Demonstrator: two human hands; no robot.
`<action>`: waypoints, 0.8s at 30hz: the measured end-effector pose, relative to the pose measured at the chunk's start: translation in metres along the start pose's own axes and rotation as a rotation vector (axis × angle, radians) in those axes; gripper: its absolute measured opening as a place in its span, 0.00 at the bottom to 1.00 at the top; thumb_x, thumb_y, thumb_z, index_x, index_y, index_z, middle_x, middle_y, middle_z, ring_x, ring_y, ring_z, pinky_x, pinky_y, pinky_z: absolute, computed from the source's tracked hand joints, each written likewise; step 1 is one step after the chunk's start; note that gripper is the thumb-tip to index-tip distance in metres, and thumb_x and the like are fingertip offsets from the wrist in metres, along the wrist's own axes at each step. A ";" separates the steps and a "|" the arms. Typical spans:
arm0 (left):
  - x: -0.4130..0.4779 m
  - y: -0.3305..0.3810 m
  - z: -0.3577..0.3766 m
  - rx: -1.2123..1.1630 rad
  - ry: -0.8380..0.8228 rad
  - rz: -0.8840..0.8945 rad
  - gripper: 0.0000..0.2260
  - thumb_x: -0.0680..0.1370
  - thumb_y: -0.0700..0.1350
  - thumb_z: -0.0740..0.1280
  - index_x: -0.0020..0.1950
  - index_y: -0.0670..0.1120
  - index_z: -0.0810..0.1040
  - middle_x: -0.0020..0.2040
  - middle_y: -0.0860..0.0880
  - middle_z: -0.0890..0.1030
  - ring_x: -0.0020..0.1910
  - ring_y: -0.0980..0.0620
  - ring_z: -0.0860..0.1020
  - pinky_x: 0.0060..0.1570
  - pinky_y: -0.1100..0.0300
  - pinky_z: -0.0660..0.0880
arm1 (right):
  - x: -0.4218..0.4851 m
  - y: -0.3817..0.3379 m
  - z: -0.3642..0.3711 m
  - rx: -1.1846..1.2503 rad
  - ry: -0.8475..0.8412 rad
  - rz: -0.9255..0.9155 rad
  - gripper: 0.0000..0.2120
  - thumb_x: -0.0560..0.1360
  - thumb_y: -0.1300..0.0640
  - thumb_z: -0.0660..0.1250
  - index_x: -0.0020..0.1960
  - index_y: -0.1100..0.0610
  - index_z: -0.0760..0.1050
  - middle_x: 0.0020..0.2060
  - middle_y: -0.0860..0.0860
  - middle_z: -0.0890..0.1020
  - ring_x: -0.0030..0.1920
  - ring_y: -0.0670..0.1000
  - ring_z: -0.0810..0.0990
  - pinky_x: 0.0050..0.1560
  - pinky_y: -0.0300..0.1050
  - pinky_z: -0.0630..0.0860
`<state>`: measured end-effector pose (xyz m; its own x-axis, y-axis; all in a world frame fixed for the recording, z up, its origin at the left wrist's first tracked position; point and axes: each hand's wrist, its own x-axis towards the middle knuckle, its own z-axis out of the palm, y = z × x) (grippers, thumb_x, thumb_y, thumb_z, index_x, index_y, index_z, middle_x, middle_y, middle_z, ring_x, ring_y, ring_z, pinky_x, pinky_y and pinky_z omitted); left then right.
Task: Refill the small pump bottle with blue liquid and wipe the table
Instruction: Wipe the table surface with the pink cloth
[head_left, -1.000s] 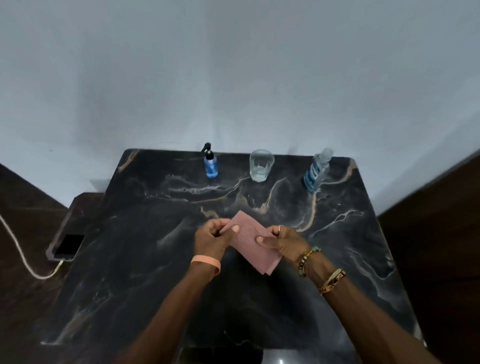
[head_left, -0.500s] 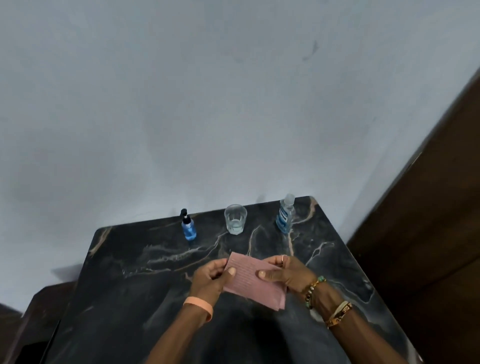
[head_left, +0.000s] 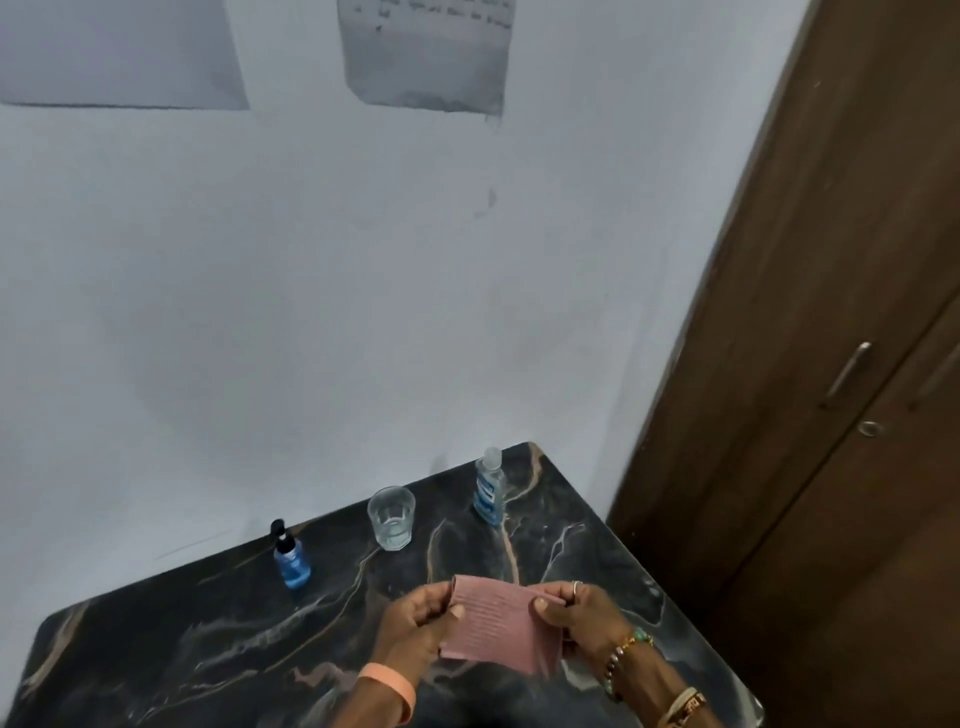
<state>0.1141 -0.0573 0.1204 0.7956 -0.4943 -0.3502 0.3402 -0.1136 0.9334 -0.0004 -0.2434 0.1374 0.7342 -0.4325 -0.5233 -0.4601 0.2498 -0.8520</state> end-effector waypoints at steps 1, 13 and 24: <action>0.001 0.000 0.005 0.000 -0.008 0.002 0.12 0.71 0.27 0.70 0.51 0.39 0.80 0.46 0.41 0.85 0.48 0.43 0.82 0.51 0.46 0.79 | -0.002 0.001 -0.005 0.022 0.010 -0.002 0.08 0.76 0.68 0.66 0.52 0.65 0.81 0.41 0.60 0.83 0.36 0.54 0.79 0.37 0.46 0.77; 0.031 0.031 0.099 -0.053 -0.062 -0.097 0.12 0.73 0.26 0.65 0.46 0.41 0.80 0.42 0.43 0.84 0.42 0.45 0.80 0.41 0.52 0.77 | -0.001 -0.001 -0.088 0.087 0.180 0.012 0.07 0.71 0.68 0.72 0.49 0.66 0.81 0.44 0.60 0.85 0.44 0.57 0.84 0.47 0.57 0.82; 0.062 0.017 0.202 -0.120 -0.097 -0.199 0.13 0.70 0.24 0.67 0.50 0.36 0.79 0.47 0.38 0.83 0.48 0.42 0.81 0.42 0.55 0.80 | 0.013 0.018 -0.184 0.145 0.362 0.068 0.06 0.73 0.68 0.71 0.49 0.63 0.81 0.43 0.57 0.85 0.44 0.55 0.84 0.37 0.45 0.80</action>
<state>0.0677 -0.2636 0.1304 0.6568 -0.5538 -0.5118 0.5474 -0.1167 0.8287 -0.0910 -0.4040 0.1188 0.4690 -0.6820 -0.5612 -0.4070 0.3970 -0.8227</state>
